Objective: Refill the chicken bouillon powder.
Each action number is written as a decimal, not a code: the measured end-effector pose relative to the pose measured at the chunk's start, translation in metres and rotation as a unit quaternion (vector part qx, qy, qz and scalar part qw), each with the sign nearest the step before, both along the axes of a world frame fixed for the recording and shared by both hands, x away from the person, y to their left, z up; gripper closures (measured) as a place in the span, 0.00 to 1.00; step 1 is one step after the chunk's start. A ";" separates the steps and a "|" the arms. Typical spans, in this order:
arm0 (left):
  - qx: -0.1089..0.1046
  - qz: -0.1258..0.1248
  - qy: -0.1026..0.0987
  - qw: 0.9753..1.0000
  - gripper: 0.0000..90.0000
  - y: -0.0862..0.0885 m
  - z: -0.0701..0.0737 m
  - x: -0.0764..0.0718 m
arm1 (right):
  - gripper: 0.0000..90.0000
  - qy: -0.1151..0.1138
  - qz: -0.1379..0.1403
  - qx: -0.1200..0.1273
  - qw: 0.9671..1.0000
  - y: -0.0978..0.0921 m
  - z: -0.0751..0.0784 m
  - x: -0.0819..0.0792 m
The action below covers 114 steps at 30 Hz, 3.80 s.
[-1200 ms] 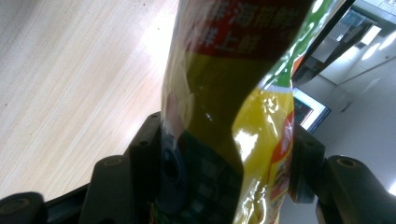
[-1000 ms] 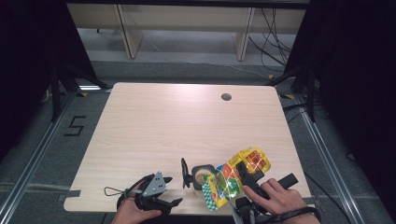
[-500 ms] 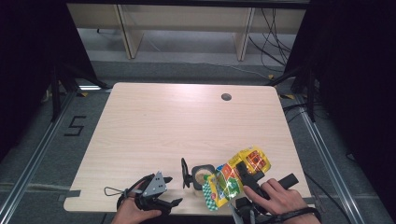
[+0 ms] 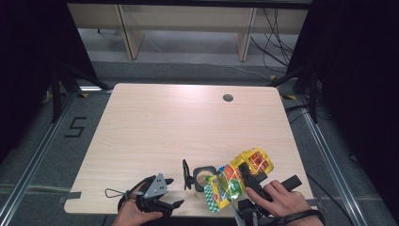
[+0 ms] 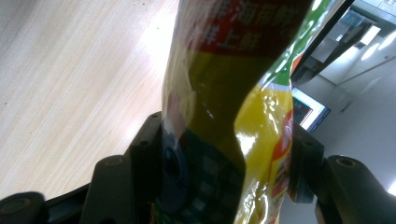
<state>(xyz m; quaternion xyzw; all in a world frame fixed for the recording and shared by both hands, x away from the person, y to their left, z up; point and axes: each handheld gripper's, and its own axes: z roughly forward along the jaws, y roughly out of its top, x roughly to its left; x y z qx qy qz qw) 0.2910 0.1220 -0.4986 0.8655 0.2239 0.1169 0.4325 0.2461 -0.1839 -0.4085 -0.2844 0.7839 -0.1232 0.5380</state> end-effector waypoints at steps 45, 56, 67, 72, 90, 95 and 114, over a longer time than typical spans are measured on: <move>-0.012 0.006 0.003 1.000 0.25 -0.001 -0.001 -0.001 | 0.49 0.005 0.015 -0.001 1.000 0.000 -0.001 0.004; -0.013 0.006 0.002 1.000 0.25 -0.001 -0.001 -0.001 | 0.50 0.007 -0.021 0.008 1.000 -0.003 -0.002 0.000; -0.008 0.005 0.001 1.000 0.25 -0.001 0.000 0.000 | 0.51 0.005 0.020 -0.002 1.000 0.000 0.002 0.003; -0.007 0.004 0.002 1.000 0.25 -0.001 0.000 0.000 | 0.52 0.005 0.022 -0.002 1.000 0.001 0.003 0.003; -0.009 0.005 0.002 1.000 0.25 -0.001 -0.001 0.000 | 0.55 0.007 -0.003 0.036 0.999 -0.006 0.001 0.002; -0.009 0.005 0.002 1.000 0.25 -0.001 -0.001 0.000 | 0.55 0.011 0.022 0.028 0.999 -0.004 0.001 0.007; -0.008 0.005 0.002 1.000 0.25 -0.001 -0.001 0.000 | 0.56 0.022 0.011 0.050 0.998 -0.011 0.000 0.013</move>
